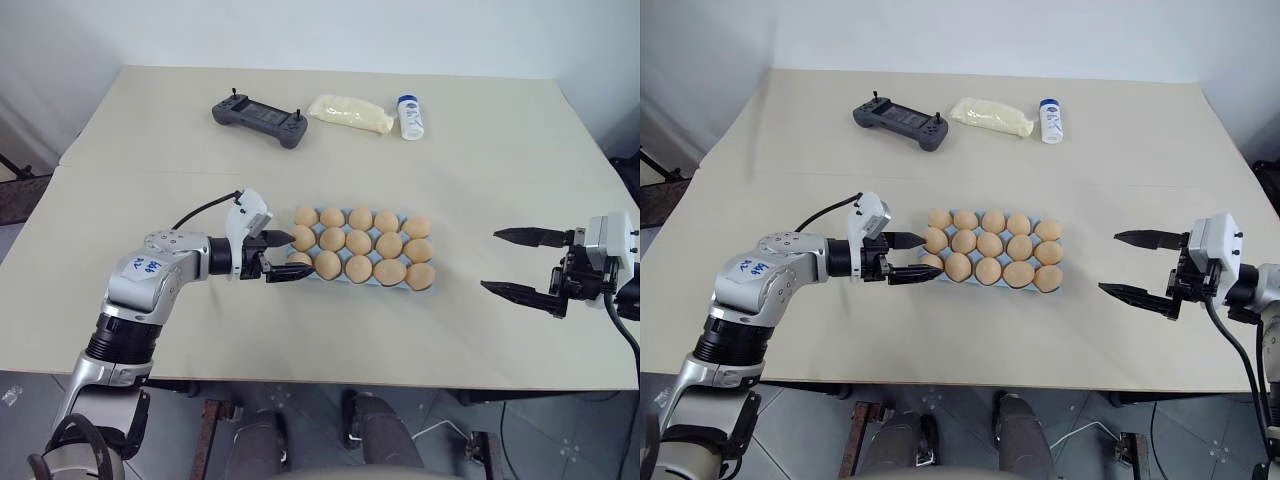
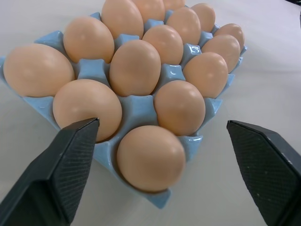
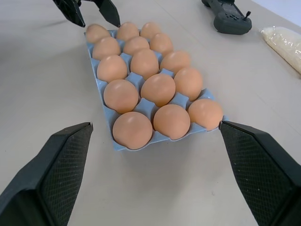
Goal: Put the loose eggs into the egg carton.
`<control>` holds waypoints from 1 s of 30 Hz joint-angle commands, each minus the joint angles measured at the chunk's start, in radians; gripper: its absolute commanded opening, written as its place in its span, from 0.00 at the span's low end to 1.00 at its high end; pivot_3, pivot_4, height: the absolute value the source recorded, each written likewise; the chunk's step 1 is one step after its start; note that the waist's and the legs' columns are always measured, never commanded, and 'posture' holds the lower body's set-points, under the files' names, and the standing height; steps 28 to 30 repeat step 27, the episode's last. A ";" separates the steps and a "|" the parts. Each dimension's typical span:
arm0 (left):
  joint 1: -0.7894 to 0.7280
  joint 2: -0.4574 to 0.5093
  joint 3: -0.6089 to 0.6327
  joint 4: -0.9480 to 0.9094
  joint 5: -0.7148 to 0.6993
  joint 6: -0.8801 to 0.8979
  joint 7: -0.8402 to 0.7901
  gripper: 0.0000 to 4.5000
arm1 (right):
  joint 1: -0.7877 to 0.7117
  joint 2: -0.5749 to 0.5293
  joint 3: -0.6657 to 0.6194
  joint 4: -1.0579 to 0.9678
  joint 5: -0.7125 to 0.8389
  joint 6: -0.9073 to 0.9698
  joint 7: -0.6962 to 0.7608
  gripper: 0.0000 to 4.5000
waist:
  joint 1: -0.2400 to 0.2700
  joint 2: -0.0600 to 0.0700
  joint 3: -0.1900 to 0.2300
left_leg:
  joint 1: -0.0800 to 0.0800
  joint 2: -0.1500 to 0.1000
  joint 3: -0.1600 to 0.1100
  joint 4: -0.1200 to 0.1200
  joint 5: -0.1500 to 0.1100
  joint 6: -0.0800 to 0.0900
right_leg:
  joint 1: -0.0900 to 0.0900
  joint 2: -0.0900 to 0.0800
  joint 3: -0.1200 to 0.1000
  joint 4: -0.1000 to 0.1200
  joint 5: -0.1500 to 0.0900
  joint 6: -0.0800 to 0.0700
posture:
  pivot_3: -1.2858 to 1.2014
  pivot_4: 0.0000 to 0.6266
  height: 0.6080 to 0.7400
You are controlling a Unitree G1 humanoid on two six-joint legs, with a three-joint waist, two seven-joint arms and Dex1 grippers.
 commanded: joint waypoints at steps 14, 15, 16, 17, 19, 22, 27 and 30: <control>0.087 -0.010 0.342 -0.085 -0.097 -0.266 0.033 0.99 | -0.094 0.018 0.042 0.046 -0.025 -0.023 0.004 1.00 | 0.000 0.000 0.000 | 0.000 0.000 0.000 0.000 0.000 0.000 | 0.000 -0.001 -0.001 0.000 0.000 0.000 | 0.52 0.24 1.00; 0.101 -0.004 0.355 -0.085 -0.102 -0.274 0.030 0.99 | -0.106 0.019 0.047 0.058 -0.029 -0.027 0.006 1.00 | 0.000 0.000 0.000 | 0.000 0.000 0.000 0.000 0.000 0.000 | 0.000 -0.001 -0.001 0.000 0.000 0.000 | 0.52 0.24 1.00; 0.113 0.000 0.366 -0.083 -0.103 -0.287 0.030 0.99 | -0.115 0.021 0.050 0.067 -0.033 -0.029 0.007 1.00 | -0.001 0.000 0.000 | 0.000 0.000 0.000 0.000 0.000 0.000 | 0.000 -0.001 -0.001 0.000 0.000 0.000 | 0.52 0.24 1.00; 0.124 0.000 0.376 -0.081 -0.102 -0.308 0.031 0.99 | -0.123 0.022 0.053 0.075 -0.036 -0.031 0.008 1.00 | 0.000 0.000 0.000 | 0.000 0.000 0.000 0.000 0.000 0.000 | 0.000 -0.001 -0.001 0.000 0.000 0.000 | 0.52 0.24 1.00; 0.153 0.015 0.387 -0.077 -0.095 -0.340 0.018 0.99 | -0.140 0.025 0.060 0.091 -0.042 -0.036 0.010 1.00 | -0.001 0.000 0.000 | 0.000 0.000 0.000 0.000 0.000 0.000 | 0.000 -0.002 -0.002 0.000 0.000 0.000 | 0.52 0.24 1.00; 0.178 0.032 0.390 -0.065 -0.096 -0.362 -0.001 0.99 | -0.163 0.030 0.072 0.113 -0.050 -0.043 0.011 1.00 | -0.001 0.000 0.000 | 0.000 0.000 0.000 -0.001 0.000 0.000 | 0.000 -0.003 -0.004 0.000 0.000 0.000 | 0.52 0.24 1.00; 0.172 0.033 0.385 -0.035 -0.098 -0.406 -0.016 0.99 | -0.190 0.044 0.084 0.133 -0.058 -0.048 0.009 1.00 | -0.001 0.000 0.000 | 0.000 -0.001 0.000 -0.001 0.000 0.000 | 0.000 -0.005 -0.005 0.000 0.000 0.000 | 0.52 0.24 1.00; 0.172 0.033 0.385 -0.035 -0.098 -0.406 -0.016 0.99 | -0.190 0.044 0.084 0.133 -0.058 -0.048 0.009 1.00 | -0.001 0.000 0.000 | 0.000 -0.001 0.000 -0.001 0.000 0.000 | 0.000 -0.005 -0.005 0.000 0.000 0.000 | 0.52 0.24 1.00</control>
